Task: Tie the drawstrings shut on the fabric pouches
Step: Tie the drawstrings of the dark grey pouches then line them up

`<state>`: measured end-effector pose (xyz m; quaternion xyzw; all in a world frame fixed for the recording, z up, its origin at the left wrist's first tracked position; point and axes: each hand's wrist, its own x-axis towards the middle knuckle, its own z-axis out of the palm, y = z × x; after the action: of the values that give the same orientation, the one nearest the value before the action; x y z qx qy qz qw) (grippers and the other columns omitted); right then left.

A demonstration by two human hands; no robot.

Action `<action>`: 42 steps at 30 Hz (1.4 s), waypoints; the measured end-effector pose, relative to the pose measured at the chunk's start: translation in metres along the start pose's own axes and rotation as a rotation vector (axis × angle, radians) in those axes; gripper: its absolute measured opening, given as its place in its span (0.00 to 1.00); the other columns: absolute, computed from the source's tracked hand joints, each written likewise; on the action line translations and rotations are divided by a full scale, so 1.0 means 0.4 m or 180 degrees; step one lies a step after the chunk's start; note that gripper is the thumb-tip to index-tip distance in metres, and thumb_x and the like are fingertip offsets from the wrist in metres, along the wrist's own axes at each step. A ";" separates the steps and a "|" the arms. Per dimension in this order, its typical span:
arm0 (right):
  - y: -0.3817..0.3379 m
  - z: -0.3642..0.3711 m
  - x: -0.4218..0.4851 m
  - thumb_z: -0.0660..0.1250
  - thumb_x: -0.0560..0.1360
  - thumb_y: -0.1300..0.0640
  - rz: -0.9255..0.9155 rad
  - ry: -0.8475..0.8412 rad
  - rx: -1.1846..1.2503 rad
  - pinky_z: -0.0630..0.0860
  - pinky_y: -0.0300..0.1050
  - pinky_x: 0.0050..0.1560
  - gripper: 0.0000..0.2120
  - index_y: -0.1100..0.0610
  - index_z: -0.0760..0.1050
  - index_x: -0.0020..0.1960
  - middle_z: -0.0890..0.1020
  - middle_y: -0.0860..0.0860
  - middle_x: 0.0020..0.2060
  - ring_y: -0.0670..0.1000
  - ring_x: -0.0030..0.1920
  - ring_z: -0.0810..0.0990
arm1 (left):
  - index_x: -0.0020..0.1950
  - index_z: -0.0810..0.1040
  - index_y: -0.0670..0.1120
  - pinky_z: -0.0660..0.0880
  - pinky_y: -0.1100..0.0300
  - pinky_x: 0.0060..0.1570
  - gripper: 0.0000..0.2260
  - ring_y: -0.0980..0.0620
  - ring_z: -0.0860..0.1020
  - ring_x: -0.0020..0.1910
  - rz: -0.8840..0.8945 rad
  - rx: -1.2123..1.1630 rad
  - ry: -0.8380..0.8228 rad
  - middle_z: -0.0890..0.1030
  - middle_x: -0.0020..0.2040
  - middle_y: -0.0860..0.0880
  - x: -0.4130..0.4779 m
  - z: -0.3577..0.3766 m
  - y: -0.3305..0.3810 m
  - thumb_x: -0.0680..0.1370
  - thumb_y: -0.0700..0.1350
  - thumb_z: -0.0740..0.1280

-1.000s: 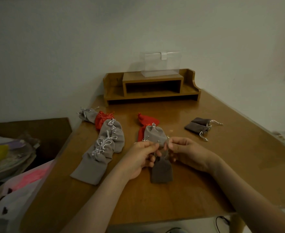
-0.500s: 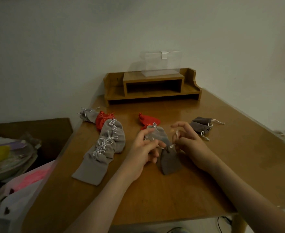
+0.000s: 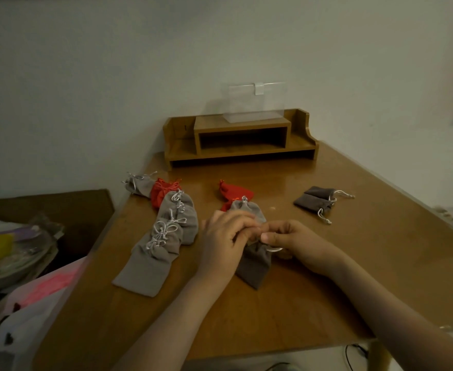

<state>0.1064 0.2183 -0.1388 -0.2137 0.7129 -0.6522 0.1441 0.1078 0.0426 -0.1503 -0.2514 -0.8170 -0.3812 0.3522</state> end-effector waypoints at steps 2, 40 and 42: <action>-0.003 -0.002 0.000 0.69 0.71 0.52 0.0046 -0.0001 0.0047 0.53 0.39 0.26 0.08 0.56 0.80 0.45 0.70 0.48 0.27 0.45 0.25 0.60 | 0.43 0.82 0.51 0.71 0.55 0.46 0.10 0.55 0.70 0.48 -0.0023 0.0142 0.0045 0.76 0.45 0.55 0.001 0.006 -0.002 0.74 0.54 0.64; 0.013 -0.007 -0.001 0.65 0.77 0.54 -0.0922 0.0695 -0.1570 0.72 0.49 0.39 0.05 0.48 0.79 0.51 0.79 0.59 0.38 0.58 0.37 0.76 | 0.43 0.80 0.51 0.71 0.66 0.39 0.08 0.63 0.75 0.38 -0.1746 -0.1659 -0.1442 0.78 0.36 0.57 -0.003 -0.013 0.039 0.79 0.48 0.64; 0.018 -0.010 -0.005 0.65 0.78 0.57 -0.0925 0.0790 -0.1878 0.70 0.40 0.35 0.07 0.44 0.78 0.48 0.79 0.48 0.35 0.46 0.32 0.74 | 0.41 0.80 0.50 0.70 0.60 0.40 0.10 0.58 0.76 0.38 -0.1693 -0.1390 -0.1362 0.78 0.35 0.52 -0.007 -0.008 0.036 0.80 0.49 0.64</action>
<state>0.1054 0.2230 -0.1457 -0.2643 0.8449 -0.4529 -0.1060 0.1207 0.0480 -0.1447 -0.1738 -0.8083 -0.5626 0.0017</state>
